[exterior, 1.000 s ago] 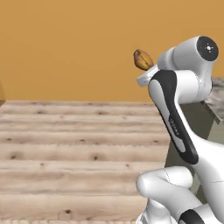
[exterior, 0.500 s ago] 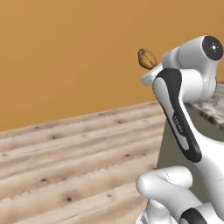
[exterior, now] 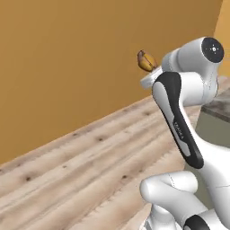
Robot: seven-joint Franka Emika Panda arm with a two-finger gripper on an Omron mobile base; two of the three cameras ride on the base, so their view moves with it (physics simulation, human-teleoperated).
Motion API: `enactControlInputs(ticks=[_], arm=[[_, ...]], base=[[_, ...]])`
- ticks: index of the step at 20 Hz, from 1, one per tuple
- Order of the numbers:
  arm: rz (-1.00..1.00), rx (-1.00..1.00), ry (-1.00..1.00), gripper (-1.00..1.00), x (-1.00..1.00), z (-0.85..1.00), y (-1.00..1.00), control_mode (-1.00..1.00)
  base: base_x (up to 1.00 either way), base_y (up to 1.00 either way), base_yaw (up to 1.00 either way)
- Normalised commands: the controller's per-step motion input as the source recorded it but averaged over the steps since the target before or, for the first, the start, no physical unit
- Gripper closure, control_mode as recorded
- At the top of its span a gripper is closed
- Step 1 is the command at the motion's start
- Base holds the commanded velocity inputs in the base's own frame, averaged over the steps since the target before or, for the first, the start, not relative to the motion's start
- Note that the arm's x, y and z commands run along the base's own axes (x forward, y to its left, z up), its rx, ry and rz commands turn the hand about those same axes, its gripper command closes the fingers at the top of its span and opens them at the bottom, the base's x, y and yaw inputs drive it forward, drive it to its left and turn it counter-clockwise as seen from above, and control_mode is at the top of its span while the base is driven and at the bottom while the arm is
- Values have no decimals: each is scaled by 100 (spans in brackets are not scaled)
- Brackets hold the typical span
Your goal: Take the cheese, chicken drumstick, and tomato from the fridge and place them on the plate on the dining counter to create an appetizer plate.
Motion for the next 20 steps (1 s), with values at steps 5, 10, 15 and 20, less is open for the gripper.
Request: enactControlInputs(ticks=[5,10,15,20], arm=[[0,0,0,100,0,0,0,100],[0,0,0,100,0,0,0,100],[0,0,0,100,0,0,0,100],[0,0,0,100,0,0,0,100]], base=[[90,59,-81],[96,75,-79],[100,80,-74],[100,87,-66]])
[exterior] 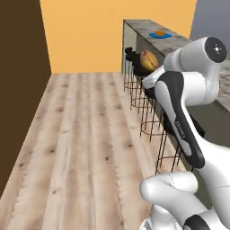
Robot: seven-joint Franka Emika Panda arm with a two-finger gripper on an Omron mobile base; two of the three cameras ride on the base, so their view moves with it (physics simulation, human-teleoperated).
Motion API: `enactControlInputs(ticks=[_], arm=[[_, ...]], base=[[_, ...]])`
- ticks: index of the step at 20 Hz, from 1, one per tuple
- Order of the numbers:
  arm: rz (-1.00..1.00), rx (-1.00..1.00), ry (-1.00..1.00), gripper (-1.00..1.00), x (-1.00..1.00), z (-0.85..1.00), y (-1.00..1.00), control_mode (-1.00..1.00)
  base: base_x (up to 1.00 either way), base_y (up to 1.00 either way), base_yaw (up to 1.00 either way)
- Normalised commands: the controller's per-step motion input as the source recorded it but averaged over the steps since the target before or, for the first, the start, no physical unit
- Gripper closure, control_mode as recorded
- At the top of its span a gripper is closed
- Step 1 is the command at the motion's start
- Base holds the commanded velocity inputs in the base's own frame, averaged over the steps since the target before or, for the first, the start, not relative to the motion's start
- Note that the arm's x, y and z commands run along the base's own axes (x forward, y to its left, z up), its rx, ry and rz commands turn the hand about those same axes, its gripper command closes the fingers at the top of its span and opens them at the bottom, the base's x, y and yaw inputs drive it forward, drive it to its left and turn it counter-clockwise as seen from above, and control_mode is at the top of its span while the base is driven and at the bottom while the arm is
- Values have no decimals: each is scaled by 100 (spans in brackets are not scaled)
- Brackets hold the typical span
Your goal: Take the cheese, chicken drumstick, and tomato from the fridge and place them on the plate on the dining counter to create an appetizer plate.
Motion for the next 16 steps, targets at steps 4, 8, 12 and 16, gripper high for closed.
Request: enactControlInputs(ticks=[4,8,12,16], arm=[[0,0,0,100,0,0,0,100],[0,0,0,100,0,0,0,100],[0,0,0,100,0,0,0,100],[0,0,0,100,0,0,0,100]], base=[[100,100,-64],[100,100,-62],[100,100,-61],[100,100,-61]])
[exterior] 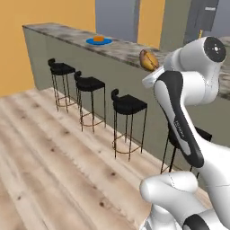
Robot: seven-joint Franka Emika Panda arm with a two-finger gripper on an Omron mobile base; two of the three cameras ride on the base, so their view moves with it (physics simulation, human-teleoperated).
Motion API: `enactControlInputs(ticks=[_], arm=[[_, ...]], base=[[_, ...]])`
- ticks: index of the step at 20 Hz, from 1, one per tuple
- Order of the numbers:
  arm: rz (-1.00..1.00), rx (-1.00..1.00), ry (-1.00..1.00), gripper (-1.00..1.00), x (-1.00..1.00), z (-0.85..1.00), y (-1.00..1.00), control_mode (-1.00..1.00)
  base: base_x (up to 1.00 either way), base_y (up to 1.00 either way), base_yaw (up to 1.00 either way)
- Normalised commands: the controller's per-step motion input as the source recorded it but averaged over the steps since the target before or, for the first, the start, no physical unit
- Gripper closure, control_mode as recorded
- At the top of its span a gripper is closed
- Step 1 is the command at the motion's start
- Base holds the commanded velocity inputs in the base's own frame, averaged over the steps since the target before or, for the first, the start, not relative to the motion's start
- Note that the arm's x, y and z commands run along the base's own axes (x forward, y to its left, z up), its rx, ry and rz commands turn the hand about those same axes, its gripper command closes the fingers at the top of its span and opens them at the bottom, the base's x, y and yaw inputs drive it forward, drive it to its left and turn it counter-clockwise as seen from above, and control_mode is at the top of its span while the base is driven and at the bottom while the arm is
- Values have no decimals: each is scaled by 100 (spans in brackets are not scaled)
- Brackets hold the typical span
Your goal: Take the cheese, chicken drumstick, and tomato from the fridge and place them on the plate on the dining counter to create an appetizer plate.
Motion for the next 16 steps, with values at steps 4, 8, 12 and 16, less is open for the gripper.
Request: enactControlInputs(ticks=[4,8,12,16], arm=[[0,0,0,100,0,0,0,100],[0,0,0,100,0,0,0,100],[0,0,0,100,0,0,0,100],[0,0,0,100,0,0,0,100]], base=[[100,100,-58],[100,100,-51],[100,100,-48],[100,100,-48]])
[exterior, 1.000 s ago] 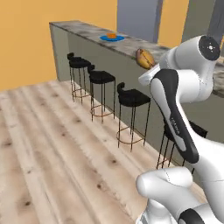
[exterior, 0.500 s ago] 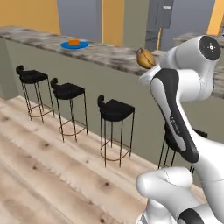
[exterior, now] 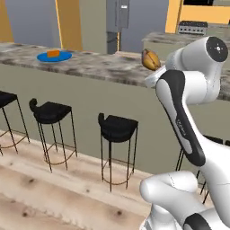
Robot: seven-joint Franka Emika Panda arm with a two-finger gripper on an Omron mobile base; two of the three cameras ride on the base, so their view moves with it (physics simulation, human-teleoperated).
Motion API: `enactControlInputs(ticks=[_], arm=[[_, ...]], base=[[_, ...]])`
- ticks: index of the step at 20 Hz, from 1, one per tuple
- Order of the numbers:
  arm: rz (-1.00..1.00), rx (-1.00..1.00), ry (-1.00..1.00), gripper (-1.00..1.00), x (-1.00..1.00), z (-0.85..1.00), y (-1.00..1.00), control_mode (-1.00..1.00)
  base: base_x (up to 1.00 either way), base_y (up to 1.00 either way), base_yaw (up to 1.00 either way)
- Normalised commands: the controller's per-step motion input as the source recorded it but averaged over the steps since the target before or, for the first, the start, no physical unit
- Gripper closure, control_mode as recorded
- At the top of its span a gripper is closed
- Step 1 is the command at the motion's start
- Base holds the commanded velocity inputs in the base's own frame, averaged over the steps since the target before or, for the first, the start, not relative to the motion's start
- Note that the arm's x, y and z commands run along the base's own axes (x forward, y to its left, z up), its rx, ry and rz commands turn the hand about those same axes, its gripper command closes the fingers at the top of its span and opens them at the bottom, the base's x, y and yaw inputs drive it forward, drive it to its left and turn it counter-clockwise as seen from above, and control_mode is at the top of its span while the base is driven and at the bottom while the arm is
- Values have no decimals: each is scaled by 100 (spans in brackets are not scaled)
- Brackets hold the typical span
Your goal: Take the cheese, chicken drumstick, and tomato from the fridge and place them on the plate on the dining counter to create an appetizer plate.
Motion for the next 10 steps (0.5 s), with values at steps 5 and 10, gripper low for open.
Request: enactControlInputs(ticks=[5,10], arm=[[0,0,0,100,0,0,0,100],[0,0,0,100,0,0,0,100]], base=[[100,100,-45],[100,100,-42]])
